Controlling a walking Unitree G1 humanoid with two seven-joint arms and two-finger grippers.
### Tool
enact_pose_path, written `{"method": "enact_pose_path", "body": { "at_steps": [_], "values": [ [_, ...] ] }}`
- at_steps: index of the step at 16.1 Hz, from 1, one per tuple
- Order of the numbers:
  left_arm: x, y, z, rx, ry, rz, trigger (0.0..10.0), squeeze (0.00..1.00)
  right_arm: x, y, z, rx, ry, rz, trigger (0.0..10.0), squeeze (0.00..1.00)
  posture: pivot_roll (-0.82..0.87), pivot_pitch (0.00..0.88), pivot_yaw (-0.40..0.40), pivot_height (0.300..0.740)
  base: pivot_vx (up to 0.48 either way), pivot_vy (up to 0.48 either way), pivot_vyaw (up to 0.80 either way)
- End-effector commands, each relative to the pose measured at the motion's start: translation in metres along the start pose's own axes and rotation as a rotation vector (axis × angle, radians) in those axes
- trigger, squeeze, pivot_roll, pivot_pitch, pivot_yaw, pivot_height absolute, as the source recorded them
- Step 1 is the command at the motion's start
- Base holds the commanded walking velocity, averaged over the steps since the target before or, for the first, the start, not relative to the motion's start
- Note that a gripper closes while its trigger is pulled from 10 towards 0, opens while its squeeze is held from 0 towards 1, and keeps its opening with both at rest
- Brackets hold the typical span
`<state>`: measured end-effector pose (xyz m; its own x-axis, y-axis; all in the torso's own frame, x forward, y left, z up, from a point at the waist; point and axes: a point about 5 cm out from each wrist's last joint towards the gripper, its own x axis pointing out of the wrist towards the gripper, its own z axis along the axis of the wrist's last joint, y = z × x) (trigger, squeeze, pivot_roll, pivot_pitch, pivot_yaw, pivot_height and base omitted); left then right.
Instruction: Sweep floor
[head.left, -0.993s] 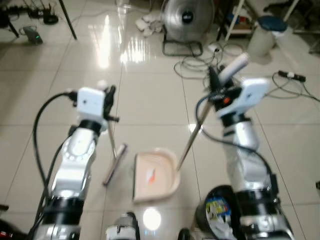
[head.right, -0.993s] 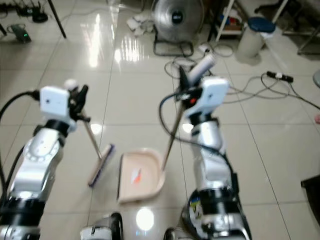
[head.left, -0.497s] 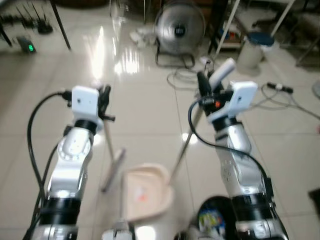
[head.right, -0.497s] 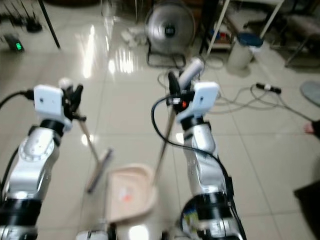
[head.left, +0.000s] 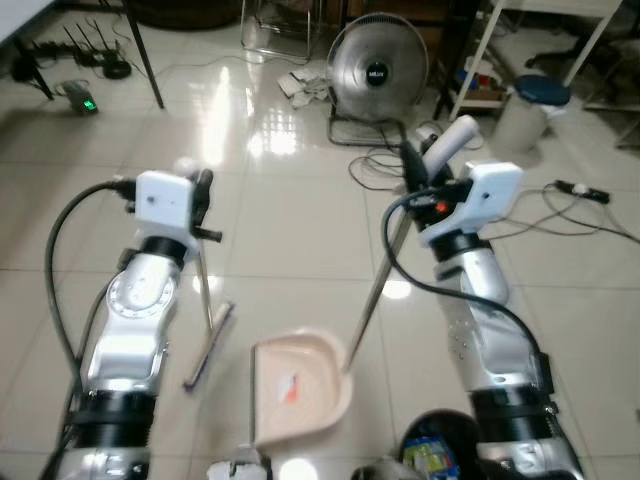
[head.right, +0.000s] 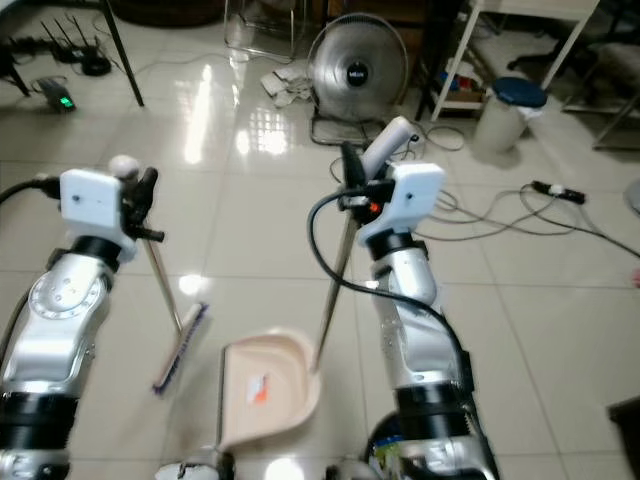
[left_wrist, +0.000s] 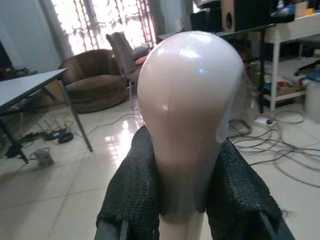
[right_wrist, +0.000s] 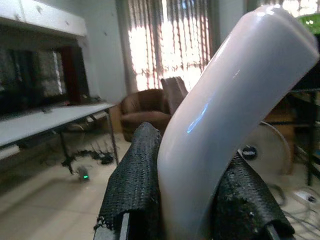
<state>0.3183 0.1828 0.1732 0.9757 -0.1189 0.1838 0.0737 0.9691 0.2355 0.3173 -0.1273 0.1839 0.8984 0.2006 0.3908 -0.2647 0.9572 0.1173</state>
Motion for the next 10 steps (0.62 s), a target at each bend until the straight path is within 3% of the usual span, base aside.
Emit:
{"method": "enact_pose_path", "body": {
  "at_steps": [1, 3, 9, 10],
  "values": [
    [0.0024, 0.0026, 0.0085, 0.002, -0.039, 0.0, 10.0, 0.0, 0.0042, 0.0026, 0.0076, -0.013, -0.032, 0.013, 10.0, 0.0, 0.13, 0.097, -0.058, 0.74, 0.349, 0.0, 0.8],
    [0.0031, -0.0009, 0.0083, -0.002, -0.041, -0.01, 10.0, 0.0, 0.0025, 0.0011, 0.0088, 0.042, -0.055, -0.016, 10.0, 0.0, 0.13, 0.093, -0.054, 0.74, 0.364, 0.0, 0.26],
    [0.0059, -0.002, 0.0083, -0.003, -0.044, -0.017, 10.0, 0.0, 0.0004, -0.0011, 0.0073, 0.016, -0.046, -0.024, 10.0, 0.0, 0.13, 0.092, -0.053, 0.74, 0.365, 0.0, 0.0],
    [0.0059, -0.0015, 0.0081, -0.008, -0.047, -0.016, 10.0, 0.0, 0.0005, -0.0015, 0.0072, 0.014, -0.046, -0.028, 10.0, 0.0, 0.13, 0.092, -0.055, 0.74, 0.0, 0.0, 0.0]
  ]
}}
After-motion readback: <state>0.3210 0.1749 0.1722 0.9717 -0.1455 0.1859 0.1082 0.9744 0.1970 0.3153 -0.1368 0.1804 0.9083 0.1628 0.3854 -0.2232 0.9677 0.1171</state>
